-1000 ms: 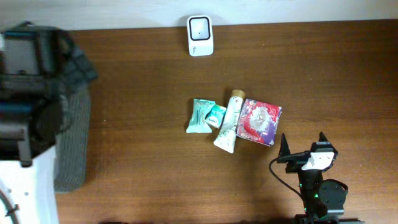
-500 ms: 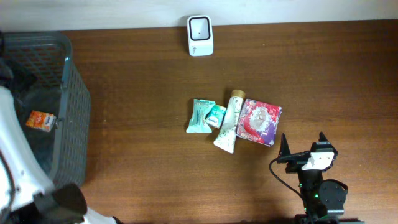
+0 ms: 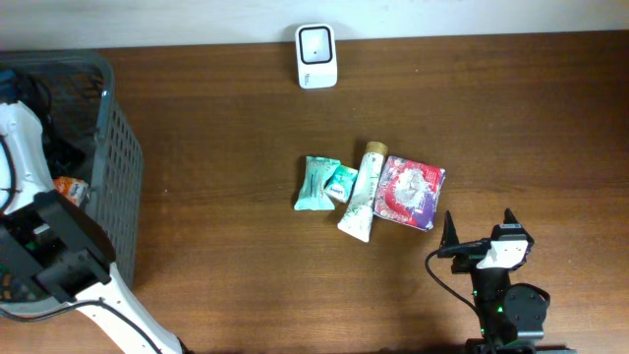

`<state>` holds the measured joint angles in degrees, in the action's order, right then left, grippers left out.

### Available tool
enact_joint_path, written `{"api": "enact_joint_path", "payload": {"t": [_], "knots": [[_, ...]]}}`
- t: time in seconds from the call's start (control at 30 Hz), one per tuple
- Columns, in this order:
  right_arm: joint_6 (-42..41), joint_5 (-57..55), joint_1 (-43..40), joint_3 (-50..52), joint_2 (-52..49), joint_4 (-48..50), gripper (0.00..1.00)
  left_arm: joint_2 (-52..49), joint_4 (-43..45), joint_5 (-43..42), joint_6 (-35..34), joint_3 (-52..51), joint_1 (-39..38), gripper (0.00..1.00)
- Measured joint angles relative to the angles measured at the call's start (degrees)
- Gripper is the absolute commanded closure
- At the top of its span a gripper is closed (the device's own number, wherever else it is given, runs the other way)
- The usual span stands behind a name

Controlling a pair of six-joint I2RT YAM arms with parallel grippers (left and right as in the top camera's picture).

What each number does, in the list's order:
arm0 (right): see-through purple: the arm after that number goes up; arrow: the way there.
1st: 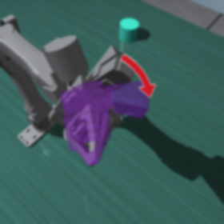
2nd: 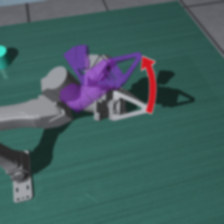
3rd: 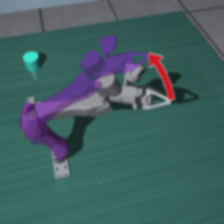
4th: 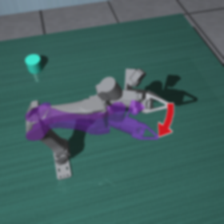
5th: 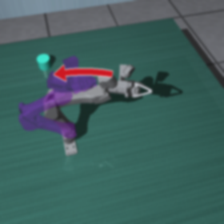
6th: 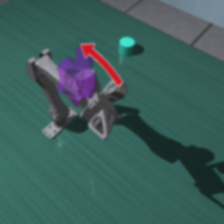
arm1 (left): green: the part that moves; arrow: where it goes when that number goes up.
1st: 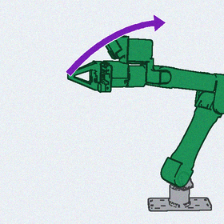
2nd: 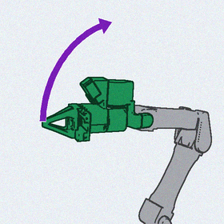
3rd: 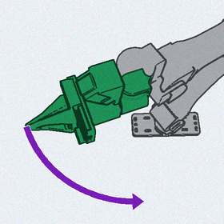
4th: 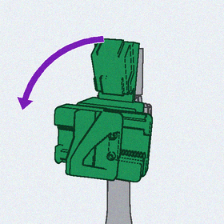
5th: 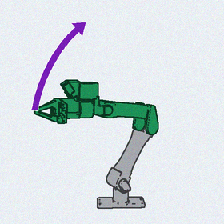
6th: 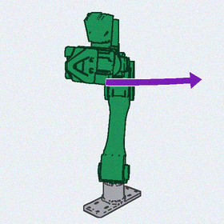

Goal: Scan the item barcode
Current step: 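Return the left gripper to the basket above the orange box, then reach down and grasp the orange box with the left gripper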

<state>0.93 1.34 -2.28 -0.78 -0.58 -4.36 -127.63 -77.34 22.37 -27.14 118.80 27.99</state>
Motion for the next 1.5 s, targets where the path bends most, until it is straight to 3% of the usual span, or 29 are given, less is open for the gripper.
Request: {"api": "enact_joint_path", "payload": {"t": [0.2,0.6,0.73,0.8,0.93,1.0,1.03,1.27,1.5], "knots": [[0.0,0.0,0.0,0.0,0.0,0.0,0.01,-4.3,4.2,-4.1,1.3,0.0,-0.2,0.22],[0.0,0.0,0.0,0.0,0.0,0.0,0.01,-3.6,0.9,-4.7,5.1,0.8,-0.2,0.32],[0.0,0.0,0.0,0.0,0.0,0.0,0.01,10.5,-1.4,-5.7,4.4,1.1,-0.2,0.36],[0.0,0.0,0.0,0.0,0.0,0.0,0.01,19.8,-8.0,-5.9,2.7,1.9,-0.2,0.38],[0.0,0.0,0.0,0.0,0.0,0.0,0.01,25.4,-16.0,-5.9,0.4,2.5,-0.2,0.44],[0.0,0.0,0.0,0.0,0.0,0.0,0.01,25.1,-19.2,-5.9,-1.1,2.2,-0.2,0.77],[0.0,0.0,0.0,0.0,0.0,0.0,0.01,25.2,-19.1,-6.0,-1.6,1.7,-0.2,1.0],[0.0,0.0,0.0,0.0,0.0,0.0,0.01,27.8,-18.6,-7.8,-3.7,-14.5,-0.2,1.0],[0.0,0.0,0.0,0.0,0.0,0.0,0.01,46.6,-15.4,-8.9,-5.9,-26.6,0.1,1.0]]}}
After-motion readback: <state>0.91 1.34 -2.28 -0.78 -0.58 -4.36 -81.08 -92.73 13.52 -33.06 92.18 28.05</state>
